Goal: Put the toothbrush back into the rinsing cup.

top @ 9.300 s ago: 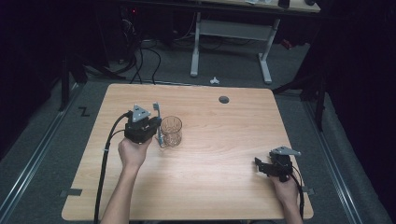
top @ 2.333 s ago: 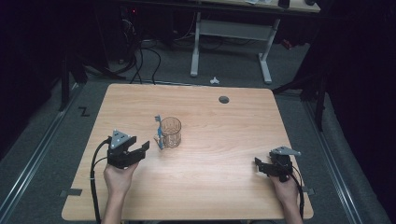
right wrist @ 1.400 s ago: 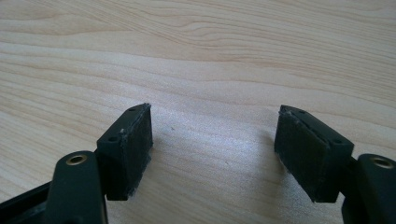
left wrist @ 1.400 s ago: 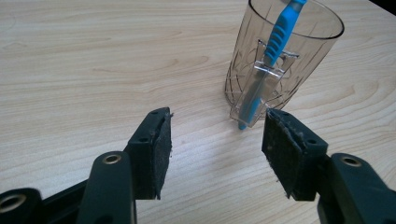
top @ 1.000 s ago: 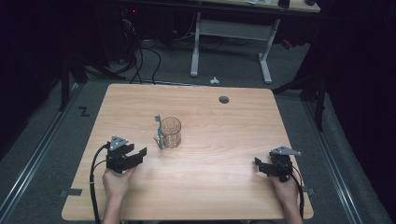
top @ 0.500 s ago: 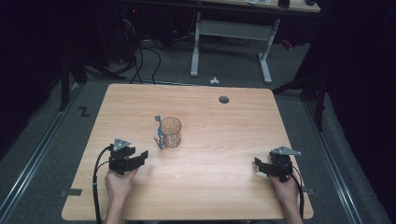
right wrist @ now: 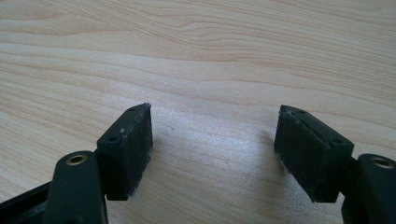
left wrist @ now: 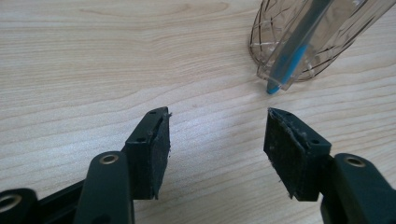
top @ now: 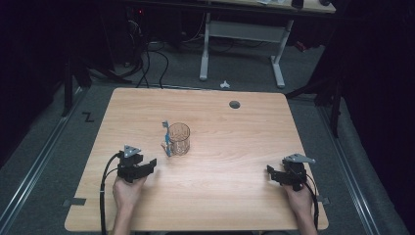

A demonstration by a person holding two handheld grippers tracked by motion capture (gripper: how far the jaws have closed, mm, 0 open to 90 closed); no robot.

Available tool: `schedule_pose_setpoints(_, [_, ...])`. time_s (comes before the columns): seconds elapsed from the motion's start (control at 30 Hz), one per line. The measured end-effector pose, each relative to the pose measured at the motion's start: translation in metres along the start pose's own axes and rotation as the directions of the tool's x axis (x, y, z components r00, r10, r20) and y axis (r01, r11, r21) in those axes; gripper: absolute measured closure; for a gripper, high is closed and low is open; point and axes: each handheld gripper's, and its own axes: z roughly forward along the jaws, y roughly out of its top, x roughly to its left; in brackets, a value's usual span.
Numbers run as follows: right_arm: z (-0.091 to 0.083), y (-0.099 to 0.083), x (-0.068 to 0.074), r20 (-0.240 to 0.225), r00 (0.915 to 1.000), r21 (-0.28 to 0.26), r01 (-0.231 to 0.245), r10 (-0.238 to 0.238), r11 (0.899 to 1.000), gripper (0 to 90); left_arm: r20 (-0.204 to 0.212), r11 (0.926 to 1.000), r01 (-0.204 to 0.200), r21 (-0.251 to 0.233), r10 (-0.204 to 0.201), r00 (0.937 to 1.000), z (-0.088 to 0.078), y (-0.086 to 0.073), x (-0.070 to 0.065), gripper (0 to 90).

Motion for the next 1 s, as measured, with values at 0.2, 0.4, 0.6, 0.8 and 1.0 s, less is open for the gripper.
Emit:
schedule_pose_setpoints(0.2, [0.0,0.0,0.0,0.0,1.0,0.0,0.0,0.0,1.0,28.3,-0.02,0.9999,-0.012,0.011,0.012,0.9997,0.007,-0.001,-0.001,41.3])
schedule_pose_setpoints(0.4, [0.0,0.0,0.0,-0.001,1.0,0.001,0.0,0.0,1.0,28.3,-0.024,1.0,-0.005,0.005,0.005,0.9997,0.01,-0.001,-0.001,41.4])
schedule_pose_setpoints(0.6, [0.0,0.0,0.0,0.0,1.0,0.0,0.0,0.0,1.0,28.3,-0.033,1.0,-0.006,0.001,0.006,0.9994,0.014,-0.002,-0.002,41.5])
schedule_pose_setpoints(0.8, [0.0,0.0,0.0,0.0,1.0,0.0,0.0,0.0,1.0,28.3,-0.054,0.9998,-0.018,0.003,0.018,0.9984,0.017,-0.002,-0.003,41.5])
schedule_pose_setpoints(1.0, [0.0,0.0,0.0,0.0,1.0,0.0,0.0,0.0,1.0,28.3,-0.068,0.9994,-0.033,0.006,0.033,0.9971,0.019,-0.003,-0.005,41.6])
